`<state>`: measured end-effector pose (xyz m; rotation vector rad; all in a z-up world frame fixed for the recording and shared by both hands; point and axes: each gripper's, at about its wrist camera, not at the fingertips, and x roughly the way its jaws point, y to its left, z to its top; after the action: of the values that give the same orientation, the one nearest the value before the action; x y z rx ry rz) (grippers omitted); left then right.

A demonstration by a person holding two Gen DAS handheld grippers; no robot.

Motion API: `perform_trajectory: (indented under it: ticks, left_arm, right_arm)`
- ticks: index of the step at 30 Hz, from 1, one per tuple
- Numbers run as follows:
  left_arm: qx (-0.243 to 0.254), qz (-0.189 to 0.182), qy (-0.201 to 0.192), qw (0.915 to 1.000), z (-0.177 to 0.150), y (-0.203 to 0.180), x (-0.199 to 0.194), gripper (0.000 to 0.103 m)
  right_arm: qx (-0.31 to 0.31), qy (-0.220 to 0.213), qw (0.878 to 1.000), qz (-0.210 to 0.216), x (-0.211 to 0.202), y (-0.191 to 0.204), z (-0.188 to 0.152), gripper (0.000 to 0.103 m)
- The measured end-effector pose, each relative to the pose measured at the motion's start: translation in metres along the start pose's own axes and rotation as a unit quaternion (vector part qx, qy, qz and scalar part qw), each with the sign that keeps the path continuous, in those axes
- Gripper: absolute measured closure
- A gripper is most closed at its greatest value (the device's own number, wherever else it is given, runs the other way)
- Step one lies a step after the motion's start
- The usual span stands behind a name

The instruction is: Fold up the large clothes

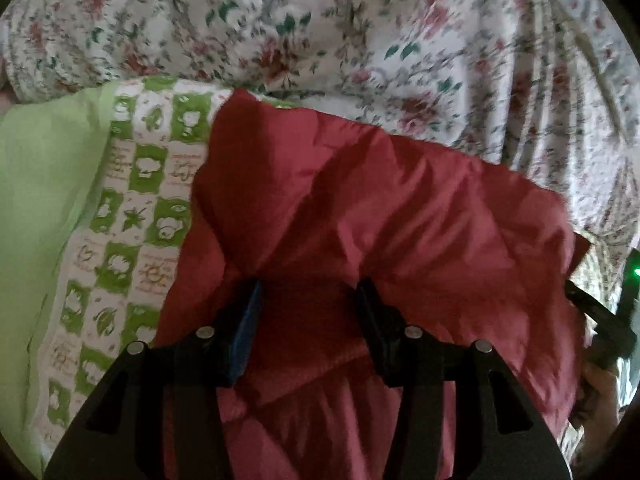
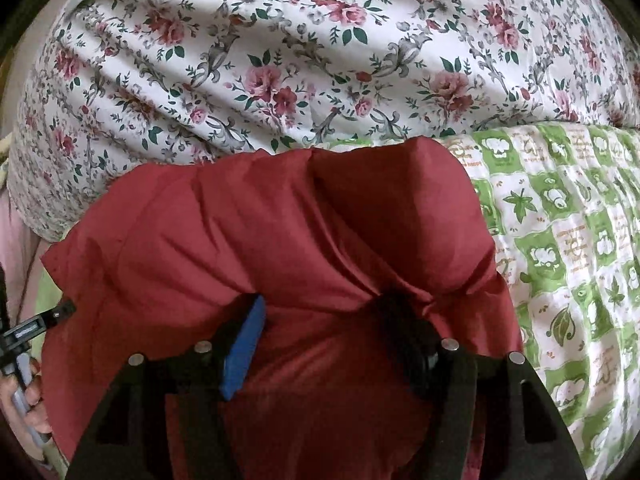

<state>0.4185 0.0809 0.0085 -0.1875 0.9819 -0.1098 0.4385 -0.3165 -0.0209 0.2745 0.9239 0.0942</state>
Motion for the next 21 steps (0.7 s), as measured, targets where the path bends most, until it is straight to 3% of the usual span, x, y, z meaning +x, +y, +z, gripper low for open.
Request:
perform_trajectory:
  ticks: [3,8,15,21]
  left_arm:
    - [-0.008,-0.019,-0.025,0.9995,-0.016,0.006,-0.032,0.055]
    - [-0.024,-0.016,-0.049,0.9984,-0.029,0.019,-0.065,0.055]
    - [-0.033,-0.007,-0.019,0.9993,-0.030,0.029,-0.032,0.052]
    - [-0.038,-0.023,-0.018,0.9988,-0.033,0.040,-0.035,0.047]
  right_arm:
    - [0.002,-0.002,1.000,0.001,-0.006,-0.004,-0.003,0.040]
    - [0.002,-0.009,1.000,-0.006,-0.010,-0.002,-0.004,0.039]
    - [0.003,-0.014,1.000,-0.011,-0.029,0.001,-0.006,0.038]
    - [0.005,-0.039,0.999,0.025,-0.093,-0.012,-0.023,0.033]
